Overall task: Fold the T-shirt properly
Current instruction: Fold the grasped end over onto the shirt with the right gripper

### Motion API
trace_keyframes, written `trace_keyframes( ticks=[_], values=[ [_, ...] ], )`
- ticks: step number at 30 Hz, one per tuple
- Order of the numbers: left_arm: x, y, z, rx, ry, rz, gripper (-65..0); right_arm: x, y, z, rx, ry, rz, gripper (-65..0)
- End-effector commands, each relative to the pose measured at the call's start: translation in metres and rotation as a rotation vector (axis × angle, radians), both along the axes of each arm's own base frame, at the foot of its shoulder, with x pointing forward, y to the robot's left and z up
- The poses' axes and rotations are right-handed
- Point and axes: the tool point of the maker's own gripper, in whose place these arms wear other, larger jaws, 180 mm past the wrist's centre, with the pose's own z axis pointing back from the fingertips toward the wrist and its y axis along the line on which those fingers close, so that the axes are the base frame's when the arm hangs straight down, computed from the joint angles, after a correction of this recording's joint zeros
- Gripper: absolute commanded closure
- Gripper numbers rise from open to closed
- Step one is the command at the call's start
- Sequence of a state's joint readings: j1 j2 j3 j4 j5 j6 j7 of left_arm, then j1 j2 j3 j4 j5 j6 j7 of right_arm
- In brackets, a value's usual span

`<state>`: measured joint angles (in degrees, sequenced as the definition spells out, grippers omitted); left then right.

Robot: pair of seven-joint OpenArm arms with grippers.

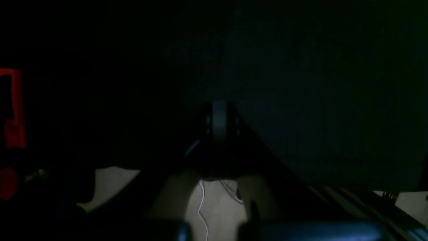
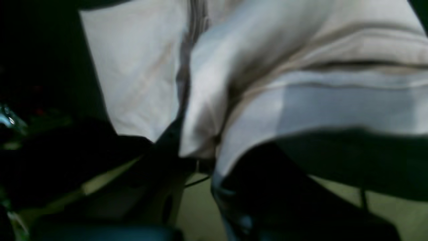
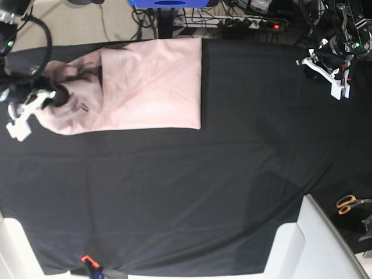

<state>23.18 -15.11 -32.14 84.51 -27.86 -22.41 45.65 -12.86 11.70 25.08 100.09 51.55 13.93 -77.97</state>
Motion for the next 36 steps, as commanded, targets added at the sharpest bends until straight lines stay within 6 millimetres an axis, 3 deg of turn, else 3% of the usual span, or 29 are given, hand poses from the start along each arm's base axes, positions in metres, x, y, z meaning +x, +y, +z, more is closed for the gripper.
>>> trace_keyframes(
  ticks=[1, 7, 17, 25, 32, 36],
  values=[
    [0.005, 0.006, 0.008, 0.015, -0.026, -0.005, 0.0, 0.008, 0.009, 0.014, 0.009, -0.042, 0.003, -0.5],
    [0.005, 0.006, 0.008, 0.015, -0.025, -0.005, 0.0, -0.008, 0.071, 0.019, 0.098, 0.098, -0.028, -0.5],
    [0.005, 0.005, 0.008, 0.015, -0.025, -0.007, 0.0, -0.028, 0.13, 0.002, 0.084, 0.295, -0.066, -0.5],
    [0.005, 0.005, 0.008, 0.015, -0.025, -0.007, 0.0, -0.027, 0.165, 0.001, 0.043, 0.29, 0.004, -0.5],
    [0.005, 0.005, 0.008, 0.015, -0.025, -0.007, 0.0, -0.024, 0.17, -0.019, -0.075, 0.263, 0.04, -0.5],
    [0.005, 0.005, 0.008, 0.015, -0.025, -0.007, 0.0, -0.015, 0.175, -0.02, -0.094, 0.238, 0.033, -0.5]
  ],
)
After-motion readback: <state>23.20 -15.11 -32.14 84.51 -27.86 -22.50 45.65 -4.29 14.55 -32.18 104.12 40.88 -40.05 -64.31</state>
